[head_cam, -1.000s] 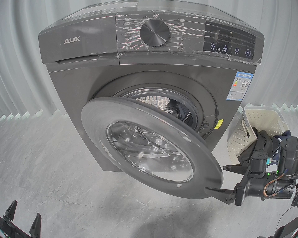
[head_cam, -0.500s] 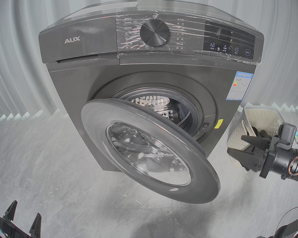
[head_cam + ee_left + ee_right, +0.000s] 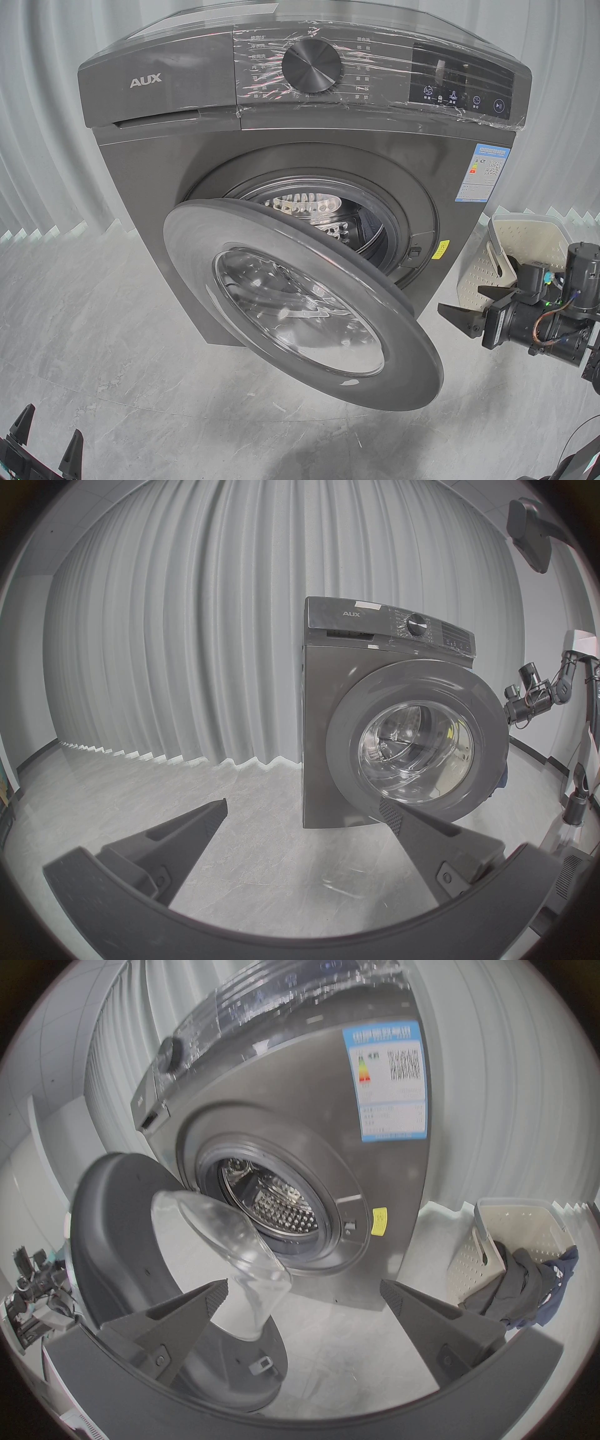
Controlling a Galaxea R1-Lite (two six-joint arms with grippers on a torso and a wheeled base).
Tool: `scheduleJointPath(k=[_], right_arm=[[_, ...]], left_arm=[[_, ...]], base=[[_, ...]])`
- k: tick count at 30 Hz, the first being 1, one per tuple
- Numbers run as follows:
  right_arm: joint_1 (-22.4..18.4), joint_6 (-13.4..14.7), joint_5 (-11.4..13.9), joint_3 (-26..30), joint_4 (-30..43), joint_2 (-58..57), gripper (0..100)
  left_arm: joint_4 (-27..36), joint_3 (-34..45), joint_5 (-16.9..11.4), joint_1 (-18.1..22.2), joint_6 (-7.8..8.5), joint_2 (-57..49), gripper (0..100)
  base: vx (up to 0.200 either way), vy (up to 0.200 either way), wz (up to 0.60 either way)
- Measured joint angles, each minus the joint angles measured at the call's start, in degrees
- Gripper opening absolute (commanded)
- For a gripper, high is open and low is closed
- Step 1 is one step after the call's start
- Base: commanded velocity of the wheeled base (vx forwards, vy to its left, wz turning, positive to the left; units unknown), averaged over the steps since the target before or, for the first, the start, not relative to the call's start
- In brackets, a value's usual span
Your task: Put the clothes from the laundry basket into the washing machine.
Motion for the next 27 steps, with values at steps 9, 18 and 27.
scheduleJointPath(k=[9, 18, 27], right_arm=[[5.3, 0.2, -0.3, 2.9, -1.5, 4.5, 100], [11.9, 0.3, 0.1, 6.4, -1.4, 3.4, 100], [7.4, 0.5, -1.8, 1.5, -2.1, 5.0, 100]], left_arm=[[0.0, 0.0, 0.0, 0.0, 0.00, 0.0, 100], [0.0, 0.0, 0.0, 0.0, 0.02, 0.0, 100], [0.0, 0.0, 0.0, 0.0, 0.00, 0.0, 100]], base=[[0.000, 0.000, 0.00], [0.000, 0.000, 0.00], [0.000, 0.000, 0.00]])
